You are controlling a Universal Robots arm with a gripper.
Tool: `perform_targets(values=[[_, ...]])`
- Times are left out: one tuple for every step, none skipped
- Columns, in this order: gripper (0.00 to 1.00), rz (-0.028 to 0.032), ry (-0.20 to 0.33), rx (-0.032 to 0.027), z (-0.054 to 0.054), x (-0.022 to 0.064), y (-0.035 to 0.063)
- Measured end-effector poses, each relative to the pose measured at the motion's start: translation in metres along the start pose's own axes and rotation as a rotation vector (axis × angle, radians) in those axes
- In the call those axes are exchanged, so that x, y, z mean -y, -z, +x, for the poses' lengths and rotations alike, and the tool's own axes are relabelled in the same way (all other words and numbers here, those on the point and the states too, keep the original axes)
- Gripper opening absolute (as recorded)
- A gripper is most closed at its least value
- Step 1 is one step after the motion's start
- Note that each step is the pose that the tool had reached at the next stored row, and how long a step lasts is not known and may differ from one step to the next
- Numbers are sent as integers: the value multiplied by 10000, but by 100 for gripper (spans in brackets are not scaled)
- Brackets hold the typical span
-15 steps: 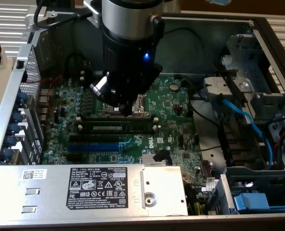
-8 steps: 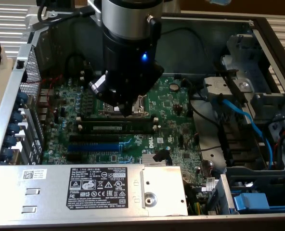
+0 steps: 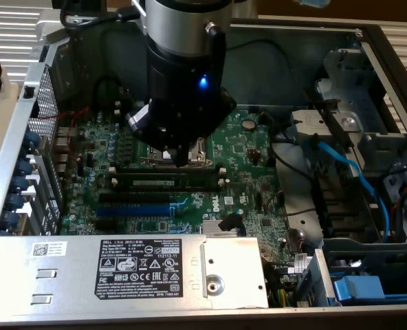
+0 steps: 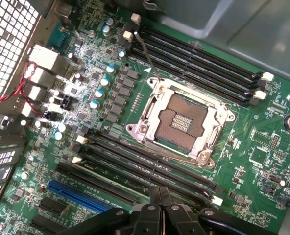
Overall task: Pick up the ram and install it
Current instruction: 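Press down the ram until it locks into place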
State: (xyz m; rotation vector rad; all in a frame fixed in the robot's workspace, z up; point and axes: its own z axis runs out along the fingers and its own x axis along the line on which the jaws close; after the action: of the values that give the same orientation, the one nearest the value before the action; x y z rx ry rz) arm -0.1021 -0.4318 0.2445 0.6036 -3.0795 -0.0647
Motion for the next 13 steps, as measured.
perform_targets(values=[[10,8,-111,-7,0,0,0],[10,16,-218,-15,0,0,0],[10,24,-325,-21,0,0,0],[10,33,-439,-30,0,0,0],[10,41,-545,-36,0,0,0],[10,49,-651,-44,0,0,0],[10,57,-757,-52,0,0,0],[10,65,-864,-60,0,0,0],[10,73,-977,-67,0,0,0],[10,80,-1084,-73,0,0,0],[10,88,-1185,-82,0,0,0],[10,96,-1294,-89,0,0,0],[10,104,-1399,-95,0,0,0]])
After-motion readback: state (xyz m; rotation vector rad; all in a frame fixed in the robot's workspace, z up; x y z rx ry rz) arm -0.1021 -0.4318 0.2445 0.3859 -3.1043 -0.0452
